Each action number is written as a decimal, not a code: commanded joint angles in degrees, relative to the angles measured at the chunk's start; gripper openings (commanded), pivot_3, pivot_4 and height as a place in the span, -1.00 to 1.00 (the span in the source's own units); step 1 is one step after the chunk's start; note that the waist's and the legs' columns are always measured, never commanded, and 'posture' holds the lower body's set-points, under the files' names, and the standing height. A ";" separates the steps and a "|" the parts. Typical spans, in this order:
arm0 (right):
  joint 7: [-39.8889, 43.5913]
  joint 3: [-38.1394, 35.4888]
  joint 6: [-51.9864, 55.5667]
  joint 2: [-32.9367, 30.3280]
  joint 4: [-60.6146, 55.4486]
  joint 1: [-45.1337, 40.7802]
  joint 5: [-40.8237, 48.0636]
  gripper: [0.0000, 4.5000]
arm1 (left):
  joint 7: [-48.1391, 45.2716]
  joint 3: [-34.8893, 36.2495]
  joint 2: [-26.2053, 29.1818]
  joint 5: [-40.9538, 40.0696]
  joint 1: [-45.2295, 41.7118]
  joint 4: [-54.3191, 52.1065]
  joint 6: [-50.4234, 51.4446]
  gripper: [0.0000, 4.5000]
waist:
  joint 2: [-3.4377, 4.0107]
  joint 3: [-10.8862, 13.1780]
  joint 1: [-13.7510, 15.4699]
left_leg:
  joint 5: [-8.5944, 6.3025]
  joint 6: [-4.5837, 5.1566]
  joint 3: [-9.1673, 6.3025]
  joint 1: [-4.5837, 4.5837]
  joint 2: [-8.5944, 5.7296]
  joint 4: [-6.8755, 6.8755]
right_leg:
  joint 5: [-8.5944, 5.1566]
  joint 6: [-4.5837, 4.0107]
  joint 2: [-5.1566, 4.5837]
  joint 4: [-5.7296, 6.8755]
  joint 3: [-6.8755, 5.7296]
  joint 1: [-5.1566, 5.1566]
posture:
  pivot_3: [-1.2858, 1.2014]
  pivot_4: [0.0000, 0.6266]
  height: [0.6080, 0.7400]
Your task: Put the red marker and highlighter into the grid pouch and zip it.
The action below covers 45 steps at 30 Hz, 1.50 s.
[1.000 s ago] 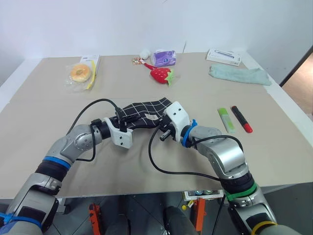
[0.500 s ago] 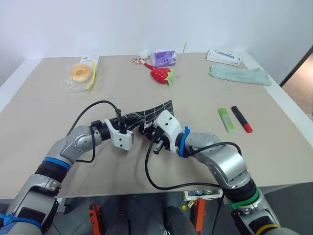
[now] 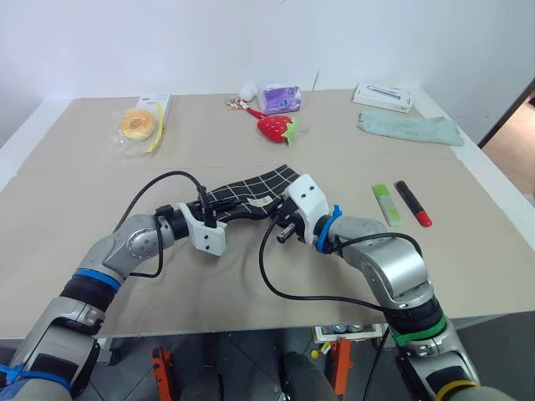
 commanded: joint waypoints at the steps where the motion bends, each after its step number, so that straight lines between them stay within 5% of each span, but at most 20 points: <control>1: 0.04 -2.19 0.97 0.85 -1.64 -0.75 1.82 -0.64 | 0.20 0.98 0.36 -0.42 -0.62 -1.54 -0.20 -1.00 | 0.00 0.00 0.01 | 0.00 0.00 0.00 0.00 -0.01 0.01 | 0.01 0.00 0.00 0.00 0.00 0.00 | 0.03 -0.52 1.00; 8: -0.41 -3.68 3.83 0.58 -2.91 -1.32 3.99 0.75 | 0.24 0.90 0.37 -0.13 -0.55 -1.46 -0.11 -1.00 | 0.00 0.00 0.01 | 0.00 0.00 -0.01 0.00 0.00 0.01 | 0.01 -0.01 0.01 0.00 0.00 0.00 | 0.03 -0.52 1.00; 18: 0.79 -7.01 10.00 -4.21 -7.03 -1.95 7.95 0.75 | 0.30 0.85 0.54 0.17 0.06 -1.41 0.04 -1.00 | 0.00 0.00 0.00 | 0.00 0.00 0.00 -0.01 0.00 0.01 | 0.01 -0.01 0.01 0.00 0.00 0.00 | 0.03 -0.52 1.00; 29: -2.56 -6.17 10.12 -0.61 -3.88 -3.28 8.19 0.75 | 0.44 0.79 0.05 0.23 -0.22 -1.53 0.15 -1.00 | 0.00 0.00 0.00 | 0.00 0.00 0.00 -0.01 0.00 0.01 | 0.01 -0.01 0.01 0.01 0.00 0.00 | 0.03 -0.52 1.00; 37: -3.56 -6.31 10.07 -0.62 -3.26 -3.87 8.35 -0.88 | 0.45 0.94 0.29 0.21 0.15 -1.71 0.23 -1.00 | 0.00 0.00 0.02 | 0.00 0.00 -0.02 -0.01 0.00 0.01 | 0.01 -0.01 0.01 0.01 -0.02 0.00 | 0.03 -0.52 1.00; 45: -3.48 -1.60 10.14 -0.82 -5.80 -3.91 7.93 -0.95 | 0.65 0.76 -0.25 0.23 -0.19 -1.44 0.27 -1.00 | 0.00 0.00 0.00 | 0.00 0.00 -0.01 -0.01 0.00 0.01 | 0.01 -0.01 0.01 0.01 -0.01 0.00 | 0.03 -0.52 1.00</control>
